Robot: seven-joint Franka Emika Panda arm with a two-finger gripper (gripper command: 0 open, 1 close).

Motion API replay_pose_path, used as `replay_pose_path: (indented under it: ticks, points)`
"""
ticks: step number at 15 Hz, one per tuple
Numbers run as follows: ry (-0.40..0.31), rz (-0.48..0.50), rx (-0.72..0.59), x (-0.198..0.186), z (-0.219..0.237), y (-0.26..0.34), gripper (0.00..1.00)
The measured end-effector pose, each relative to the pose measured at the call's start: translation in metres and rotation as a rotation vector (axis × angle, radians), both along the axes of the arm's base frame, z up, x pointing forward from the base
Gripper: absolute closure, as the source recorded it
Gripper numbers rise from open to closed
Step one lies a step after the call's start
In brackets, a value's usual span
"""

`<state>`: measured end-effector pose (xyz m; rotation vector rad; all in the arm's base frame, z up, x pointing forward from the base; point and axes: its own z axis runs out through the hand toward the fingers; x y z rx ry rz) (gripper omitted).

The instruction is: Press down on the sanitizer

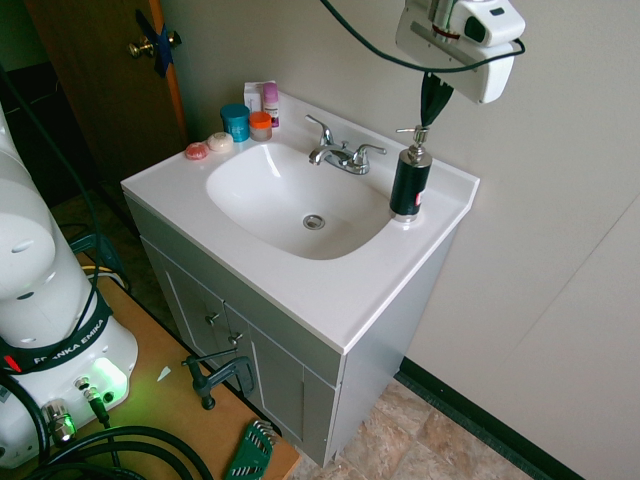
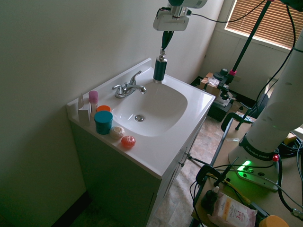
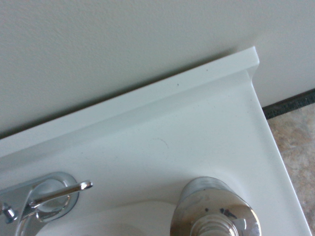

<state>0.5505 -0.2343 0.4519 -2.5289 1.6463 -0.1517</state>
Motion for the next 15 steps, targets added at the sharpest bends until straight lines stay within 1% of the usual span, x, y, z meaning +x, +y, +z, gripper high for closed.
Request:
replay_pose_path:
  ticks: [1, 4, 6, 9, 11, 15]
  points:
    - [-0.007, 0.016, 0.006, -0.007, 0.012, 0.004, 0.00]
    - [-0.020, 0.085, 0.017, -0.037, 0.037, 0.032, 0.00]
    - [-0.004, 0.138, 0.008, -0.054, 0.036, 0.057, 0.00]
    - [0.031, 0.195, -0.011, -0.070, 0.011, 0.086, 0.00]
    - [0.046, 0.206, -0.013, -0.075, -0.007, 0.092, 0.00]
    - [0.074, 0.237, -0.016, -0.079, -0.025, 0.110, 0.00]
